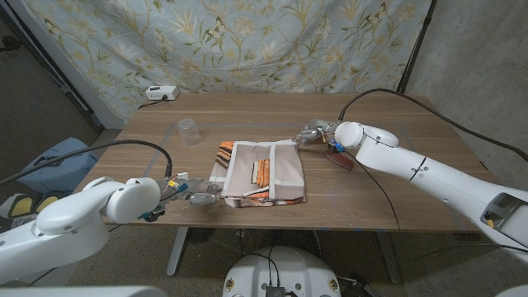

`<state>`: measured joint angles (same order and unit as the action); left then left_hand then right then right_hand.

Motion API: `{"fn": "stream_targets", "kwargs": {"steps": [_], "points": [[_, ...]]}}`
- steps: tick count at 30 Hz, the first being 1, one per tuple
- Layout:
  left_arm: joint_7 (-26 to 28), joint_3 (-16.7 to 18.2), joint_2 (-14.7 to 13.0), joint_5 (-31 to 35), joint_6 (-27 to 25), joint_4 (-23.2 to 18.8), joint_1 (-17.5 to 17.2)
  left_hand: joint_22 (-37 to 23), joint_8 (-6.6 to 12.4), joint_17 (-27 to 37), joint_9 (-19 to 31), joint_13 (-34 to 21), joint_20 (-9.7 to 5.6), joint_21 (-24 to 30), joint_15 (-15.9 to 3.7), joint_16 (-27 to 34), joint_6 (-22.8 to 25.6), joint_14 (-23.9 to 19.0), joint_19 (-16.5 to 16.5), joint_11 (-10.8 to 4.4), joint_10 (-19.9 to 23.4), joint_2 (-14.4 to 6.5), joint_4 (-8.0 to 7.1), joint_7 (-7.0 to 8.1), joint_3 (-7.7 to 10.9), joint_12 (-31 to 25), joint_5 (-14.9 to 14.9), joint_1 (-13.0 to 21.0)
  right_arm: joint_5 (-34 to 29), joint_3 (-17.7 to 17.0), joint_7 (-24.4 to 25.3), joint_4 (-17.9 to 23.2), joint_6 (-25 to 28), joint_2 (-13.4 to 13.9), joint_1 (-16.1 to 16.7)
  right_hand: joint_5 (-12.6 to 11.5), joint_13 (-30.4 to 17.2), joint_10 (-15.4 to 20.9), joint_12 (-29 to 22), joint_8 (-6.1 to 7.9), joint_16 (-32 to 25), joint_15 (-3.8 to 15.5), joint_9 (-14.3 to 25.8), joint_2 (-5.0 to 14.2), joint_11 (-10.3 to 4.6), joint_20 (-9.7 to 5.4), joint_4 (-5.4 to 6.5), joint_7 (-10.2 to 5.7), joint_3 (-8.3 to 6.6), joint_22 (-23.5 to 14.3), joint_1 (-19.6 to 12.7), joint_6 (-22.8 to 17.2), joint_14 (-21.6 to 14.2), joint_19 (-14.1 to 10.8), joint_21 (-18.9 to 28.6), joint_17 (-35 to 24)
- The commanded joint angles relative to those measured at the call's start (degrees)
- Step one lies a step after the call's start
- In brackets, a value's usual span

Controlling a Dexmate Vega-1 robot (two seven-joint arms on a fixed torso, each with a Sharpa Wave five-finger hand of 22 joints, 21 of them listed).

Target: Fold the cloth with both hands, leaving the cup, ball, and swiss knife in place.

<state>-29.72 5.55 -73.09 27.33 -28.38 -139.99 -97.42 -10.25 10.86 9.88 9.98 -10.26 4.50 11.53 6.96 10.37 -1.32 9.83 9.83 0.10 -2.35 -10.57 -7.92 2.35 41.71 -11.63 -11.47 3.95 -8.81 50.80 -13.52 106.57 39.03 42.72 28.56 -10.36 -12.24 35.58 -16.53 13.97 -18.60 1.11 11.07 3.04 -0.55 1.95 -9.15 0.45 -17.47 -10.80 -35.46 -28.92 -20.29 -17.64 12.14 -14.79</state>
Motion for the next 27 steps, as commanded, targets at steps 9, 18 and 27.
{"fn": "stream_targets", "kwargs": {"steps": [9,18,27], "points": [[-0.39,0.49,1.01,0.93,0.56,0.25,-0.31,-0.10,-0.07,-0.07,0.24,-0.15,-0.27,0.25,0.02,-0.01,0.45,2.18,6.88,0.21,-0.04,-0.07,0.15,-0.04,0.78,0.07,-0.17,0.86,-0.25,2.16,-1.15,-1.47,0.60,-2.56,-1.61,0.15,-0.40,1.17,-0.32,0.52,-0.80,0.44,0.29,-0.26,0.10,-0.10,0.09,0.18,0.25,-0.13,-0.75,-1.33,-1.22,-0.19,0.43,-0.59],[-0.59,0.41,1.20,1.32,0.41,0.18,-0.32,-0.10,-0.10,-0.07,0.25,-0.15,-0.30,0.25,-0.02,-0.01,0.55,2.17,6.89,0.31,0.00,-0.05,0.29,-0.05,0.93,0.07,-0.13,1.05,-0.61,3.20,-0.80,-3.15,-0.17,-4.24,-2.44,0.10,-0.65,2.35,-0.76,0.57,-1.37,0.85,0.33,-0.27,0.31,0.02,0.12,0.36,0.38,-0.15,-0.98,-1.99,-2.05,-0.51,0.61,-1.00],[-0.47,-0.04,1.27,1.05,1.10,0.48,0.01,-0.09,-0.12,-0.08,0.25,-0.16,-0.41,0.27,-0.05,-0.02,0.69,2.18,6.85,0.12,-0.11,0.02,0.46,0.13,1.08,0.14,-0.09,1.25,-2.14,3.71,0.88,-2.88,0.32,-4.74,-2.27,-0.28,-2.80,8.95,-5.37,1.65,-4.08,3.64,0.99,-0.27,-1.51,-0.60,-0.32,-0.30,0.57,-0.14,-3.07,-7.17,-7.38,-2.82,1.49,-2.76]]}}
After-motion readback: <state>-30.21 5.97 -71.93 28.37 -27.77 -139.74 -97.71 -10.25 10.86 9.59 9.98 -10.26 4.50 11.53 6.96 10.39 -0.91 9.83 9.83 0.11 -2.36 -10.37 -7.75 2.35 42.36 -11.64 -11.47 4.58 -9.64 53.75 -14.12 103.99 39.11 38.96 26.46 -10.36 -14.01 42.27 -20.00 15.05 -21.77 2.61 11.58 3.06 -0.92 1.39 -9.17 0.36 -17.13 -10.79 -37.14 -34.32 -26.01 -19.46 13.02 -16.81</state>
